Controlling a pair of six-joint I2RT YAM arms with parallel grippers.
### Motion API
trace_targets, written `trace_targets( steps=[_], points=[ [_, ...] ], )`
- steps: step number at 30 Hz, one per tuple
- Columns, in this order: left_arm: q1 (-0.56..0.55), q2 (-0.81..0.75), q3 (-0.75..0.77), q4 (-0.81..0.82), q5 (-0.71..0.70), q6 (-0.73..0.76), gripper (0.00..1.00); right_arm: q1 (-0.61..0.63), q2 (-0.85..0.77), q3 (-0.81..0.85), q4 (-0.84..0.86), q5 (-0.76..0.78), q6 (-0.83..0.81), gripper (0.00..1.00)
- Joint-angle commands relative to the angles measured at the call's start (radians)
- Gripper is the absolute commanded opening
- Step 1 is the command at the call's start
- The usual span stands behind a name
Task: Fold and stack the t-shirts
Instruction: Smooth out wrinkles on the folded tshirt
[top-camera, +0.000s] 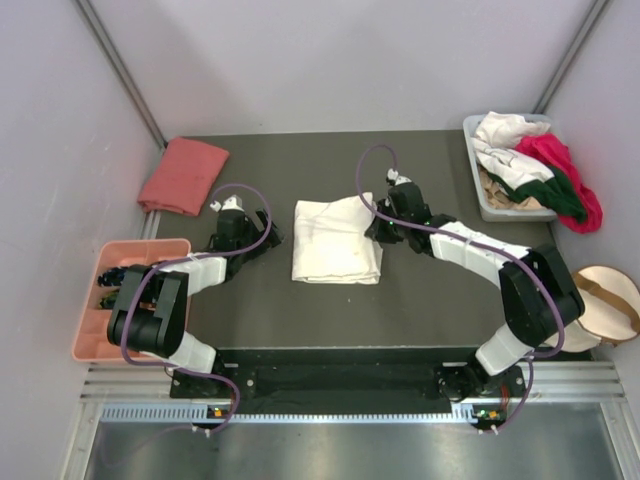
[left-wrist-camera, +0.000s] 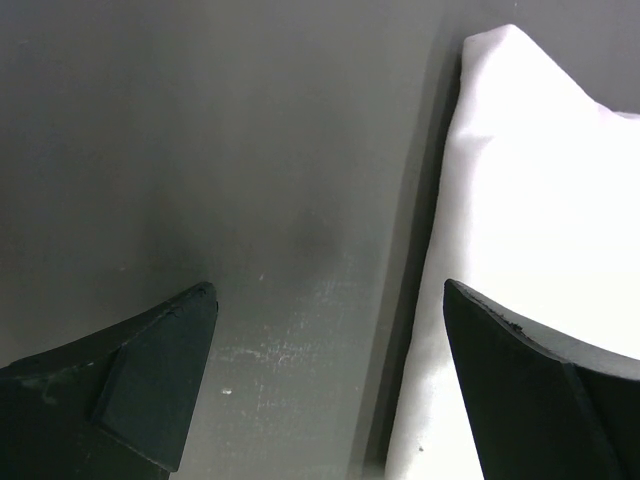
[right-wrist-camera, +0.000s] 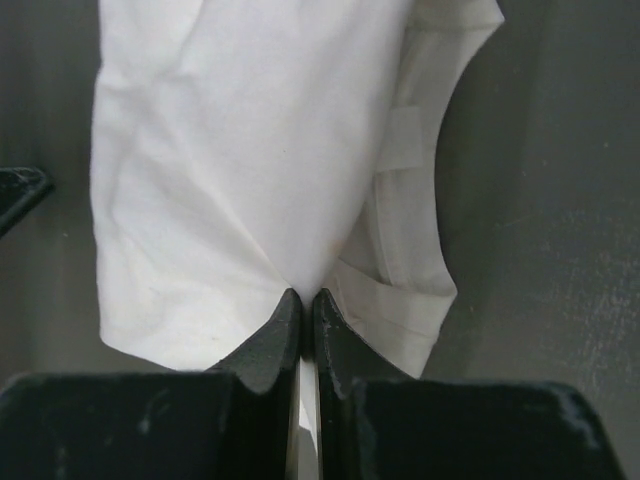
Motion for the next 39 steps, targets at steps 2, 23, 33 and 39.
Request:
trace_targets(
  steps=[2, 23, 33, 39],
  points=[
    [-0.001, -0.019, -0.016, 0.031, 0.008, 0.017, 0.99, -0.013, -0.014, -0.03, -0.035, 0.057, -0.005, 0.0],
    [-0.001, -0.009, -0.014, 0.031, 0.019, 0.017, 0.99, -0.013, -0.179, 0.042, 0.024, -0.047, -0.079, 0.77],
    [-0.002, -0.001, -0.013, 0.036, 0.028, 0.02, 0.99, -0.013, 0.008, 0.03, 0.196, -0.24, 0.036, 0.79],
    [0.0, 0.017, 0.0, 0.036, 0.037, 0.021, 0.99, -0.013, 0.082, 0.019, 0.193, -0.213, 0.052, 0.79]
  ],
)
